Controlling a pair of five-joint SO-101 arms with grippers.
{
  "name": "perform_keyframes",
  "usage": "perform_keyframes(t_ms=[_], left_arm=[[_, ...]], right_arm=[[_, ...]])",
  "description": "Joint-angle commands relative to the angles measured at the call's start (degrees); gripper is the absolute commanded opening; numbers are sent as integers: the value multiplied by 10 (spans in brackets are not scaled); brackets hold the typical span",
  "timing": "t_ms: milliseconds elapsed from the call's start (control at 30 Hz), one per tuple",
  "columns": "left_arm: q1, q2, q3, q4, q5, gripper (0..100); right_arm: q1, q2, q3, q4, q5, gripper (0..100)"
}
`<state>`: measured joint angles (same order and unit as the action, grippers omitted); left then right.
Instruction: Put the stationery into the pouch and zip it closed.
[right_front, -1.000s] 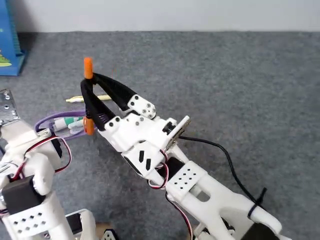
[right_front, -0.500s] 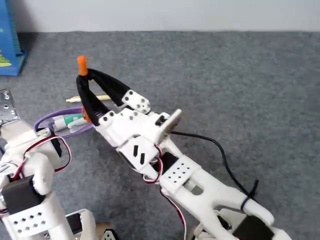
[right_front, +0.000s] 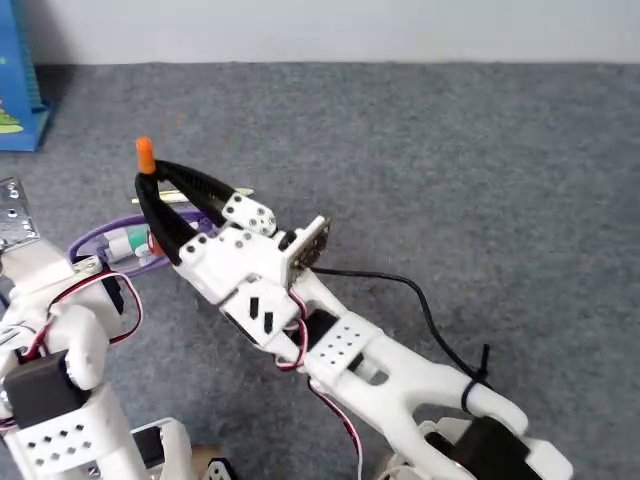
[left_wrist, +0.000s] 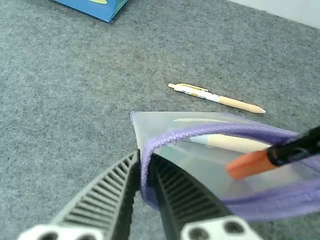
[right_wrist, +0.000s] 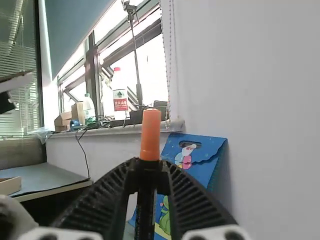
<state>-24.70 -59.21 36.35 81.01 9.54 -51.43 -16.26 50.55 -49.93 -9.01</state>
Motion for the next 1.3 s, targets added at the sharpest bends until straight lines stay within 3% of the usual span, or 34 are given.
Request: perform_keyframes(t_ms=[0, 133, 333, 500, 667, 833, 1033, 1267], left_arm=[[-1, 1, 13, -1, -4, 13], [-1, 1, 13, -1, -4, 13], [-4, 1, 10, -1, -4, 13], [-51, 1, 8, -21, -4, 13], [-103, 1, 8, -35, -4, 13], [-122, 1, 8, -40, -3, 13], [-122, 1, 8, -40, -3, 13], [-121, 1, 8, -38, -11, 13]], right_arm=[[8, -49, 31, -1, 0, 82], [11, -73, 72, 26, 0, 171], [20, -135, 74, 202, -3, 177], [55, -219, 37, 431, -7, 177], [128, -233, -77, 693, -57, 176], [184, -144, -192, 831, -25, 176], [187, 36, -316, 936, 48, 176], [189, 257, -498, 1016, 202, 180]])
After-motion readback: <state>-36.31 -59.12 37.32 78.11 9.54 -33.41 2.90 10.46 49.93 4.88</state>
